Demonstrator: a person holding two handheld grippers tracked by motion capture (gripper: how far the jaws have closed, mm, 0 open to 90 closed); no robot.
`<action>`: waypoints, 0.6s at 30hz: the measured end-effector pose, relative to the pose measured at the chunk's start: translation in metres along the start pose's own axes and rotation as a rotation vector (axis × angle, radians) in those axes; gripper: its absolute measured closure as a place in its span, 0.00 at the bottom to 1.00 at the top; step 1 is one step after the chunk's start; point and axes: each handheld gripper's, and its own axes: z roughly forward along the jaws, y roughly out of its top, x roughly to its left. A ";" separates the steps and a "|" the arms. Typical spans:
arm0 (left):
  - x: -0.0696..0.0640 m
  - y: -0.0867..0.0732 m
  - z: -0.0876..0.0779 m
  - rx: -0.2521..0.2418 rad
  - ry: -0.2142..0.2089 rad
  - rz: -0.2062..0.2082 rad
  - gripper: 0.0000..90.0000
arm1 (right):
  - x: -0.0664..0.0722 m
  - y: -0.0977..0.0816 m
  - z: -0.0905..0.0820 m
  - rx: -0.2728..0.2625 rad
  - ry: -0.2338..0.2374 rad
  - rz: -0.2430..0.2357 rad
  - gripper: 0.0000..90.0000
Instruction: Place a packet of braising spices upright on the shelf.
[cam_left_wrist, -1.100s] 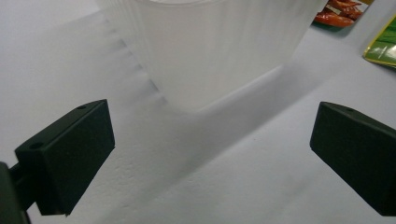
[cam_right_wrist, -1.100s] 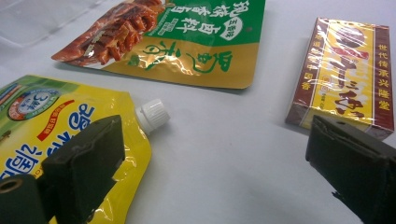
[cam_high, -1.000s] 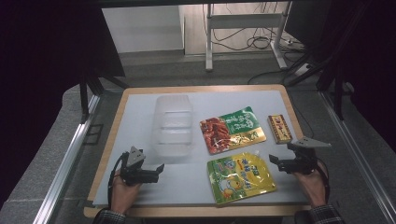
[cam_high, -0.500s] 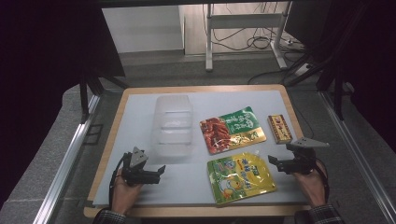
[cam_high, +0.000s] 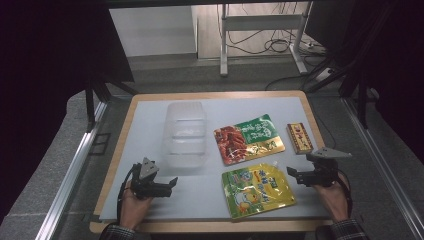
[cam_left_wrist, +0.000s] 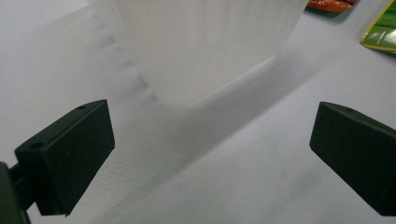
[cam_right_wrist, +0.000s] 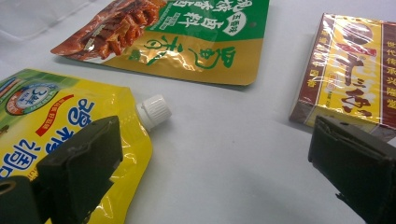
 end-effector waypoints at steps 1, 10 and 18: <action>0.000 0.000 0.000 0.001 -0.001 -0.001 0.00 | 0.000 0.000 0.000 0.000 0.001 0.001 0.03; -0.003 0.001 0.001 0.002 -0.010 0.012 0.00 | 0.008 0.002 0.004 0.033 0.021 0.014 0.02; -0.007 0.003 -0.001 -0.004 -0.039 0.008 0.00 | 0.015 0.004 0.005 0.026 0.052 -0.005 0.02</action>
